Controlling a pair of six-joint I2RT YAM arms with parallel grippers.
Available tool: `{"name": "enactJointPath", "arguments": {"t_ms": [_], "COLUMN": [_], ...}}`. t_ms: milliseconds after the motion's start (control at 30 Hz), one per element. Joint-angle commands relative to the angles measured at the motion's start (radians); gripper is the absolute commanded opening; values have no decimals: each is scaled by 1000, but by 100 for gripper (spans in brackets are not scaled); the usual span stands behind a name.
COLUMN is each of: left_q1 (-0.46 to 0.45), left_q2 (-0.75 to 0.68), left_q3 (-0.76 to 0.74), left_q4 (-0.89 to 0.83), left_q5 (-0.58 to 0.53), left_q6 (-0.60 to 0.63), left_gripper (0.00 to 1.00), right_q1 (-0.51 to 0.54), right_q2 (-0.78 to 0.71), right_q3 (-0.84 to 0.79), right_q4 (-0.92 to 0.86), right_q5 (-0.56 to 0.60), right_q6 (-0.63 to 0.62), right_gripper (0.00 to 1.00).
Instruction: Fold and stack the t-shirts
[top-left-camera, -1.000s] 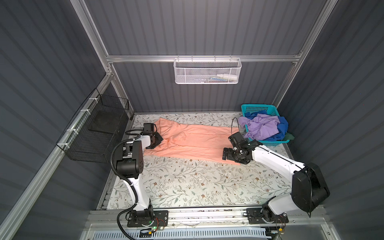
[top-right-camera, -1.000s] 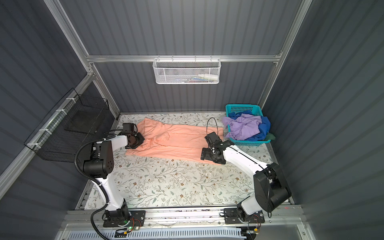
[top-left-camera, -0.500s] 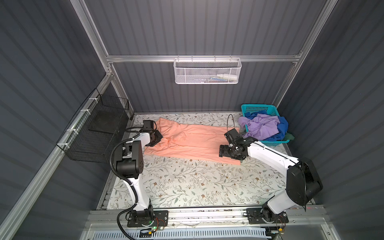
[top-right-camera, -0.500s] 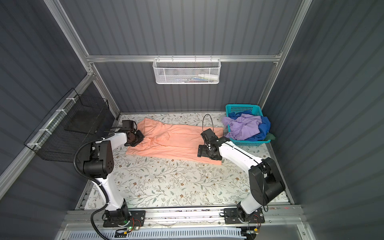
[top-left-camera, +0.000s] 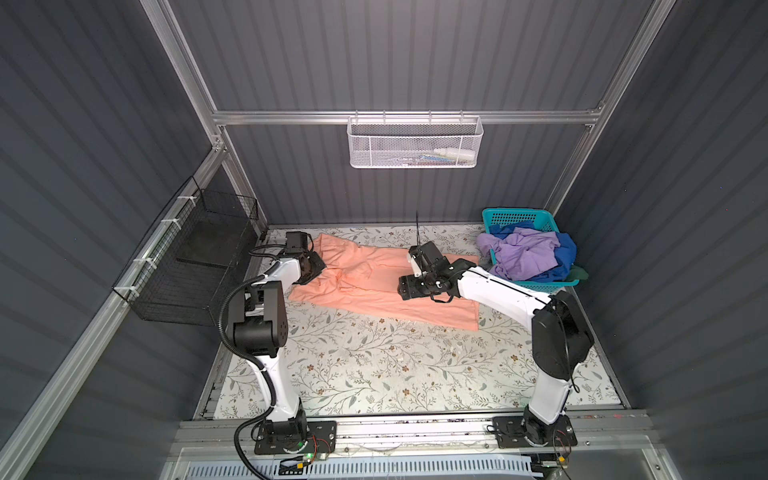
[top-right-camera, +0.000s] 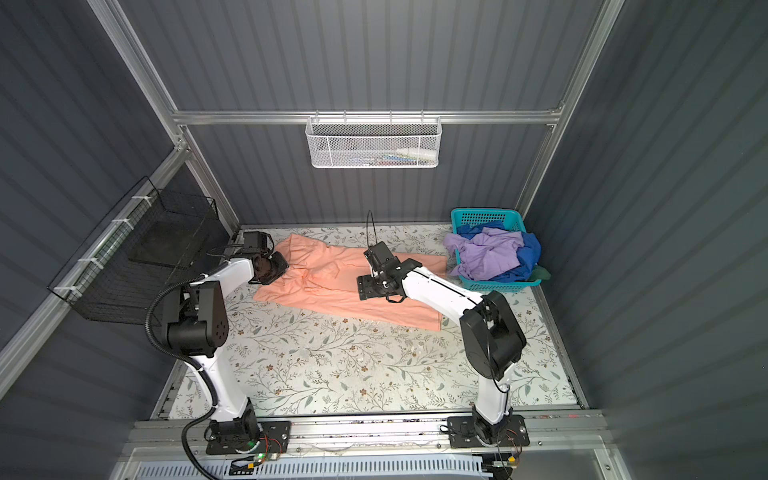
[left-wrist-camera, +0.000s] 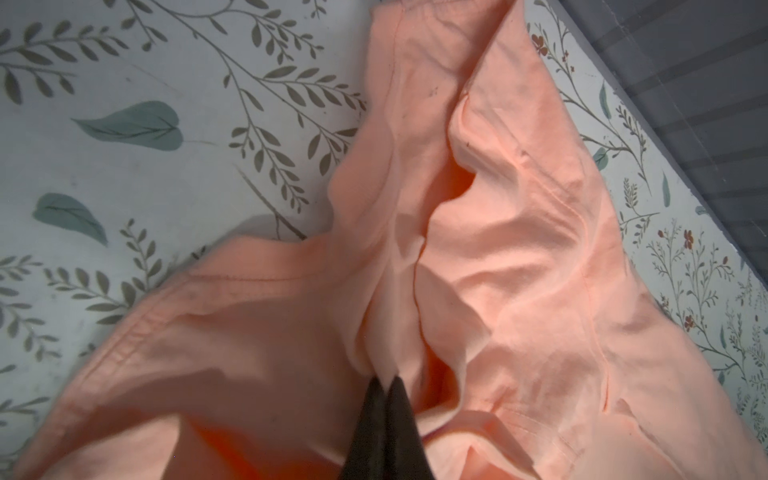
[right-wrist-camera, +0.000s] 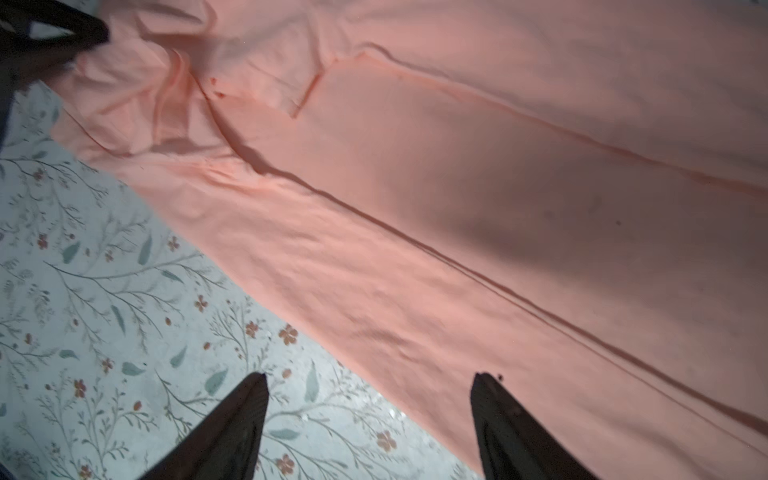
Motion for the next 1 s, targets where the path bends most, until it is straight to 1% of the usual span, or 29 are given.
{"name": "enactJointPath", "arguments": {"t_ms": [0,67,100,133,200,233,267,300,367,400,433,500,567,633,700,867,967], "left_q1": [-3,-3,-2,-2,-2,-2,-2,-2,-2,-2,-2,-2,-2,-2,-2,6,21], "left_q2": [29,32,33,36,43,52,61,68,76,72,59,15,-41,-83,-116,-173,-176], "left_q3": [27,26,64,71,82,92,106,119,140,141,135,100,48,-22,-73,-206,-236], "left_q4": [-32,-27,-26,-27,-21,-21,-24,-30,-39,-36,-35,-16,3,4,-5,9,-3], "left_q5": [-15,-21,-24,-31,-36,-38,-39,-42,-69,-94,-135,-217,-303,-368,-411,-426,-414], "left_q6": [21,23,27,29,30,31,31,35,51,60,74,92,101,108,95,62,56], "left_gripper": [0,0,0,0,3,10,25,38,51,63,67,69,74,77,80,81,79], "right_q1": [28,52,63,74,95,105,115,121,130,132,132,131,129,123,115,88,66], "right_q2": [100,162,190,219,265,289,311,330,370,382,390,392,376,342,307,244,231], "right_q3": [89,149,169,199,245,267,284,301,341,350,355,356,344,292,228,92,33], "right_q4": [101,121,129,136,140,146,151,146,130,128,122,100,62,61,68,51,51], "right_q5": [-109,-134,-142,-153,-172,-181,-182,-182,-185,-177,-160,-113,-66,-24,-16,-2,-10], "right_q6": [-44,-56,-62,-68,-80,-89,-97,-102,-106,-102,-91,-76,-71,-53,-35,-2,21], "right_gripper": [74,73,73,73,73,73,73,73,72,72,71,69,68,68,68,69,69]}}
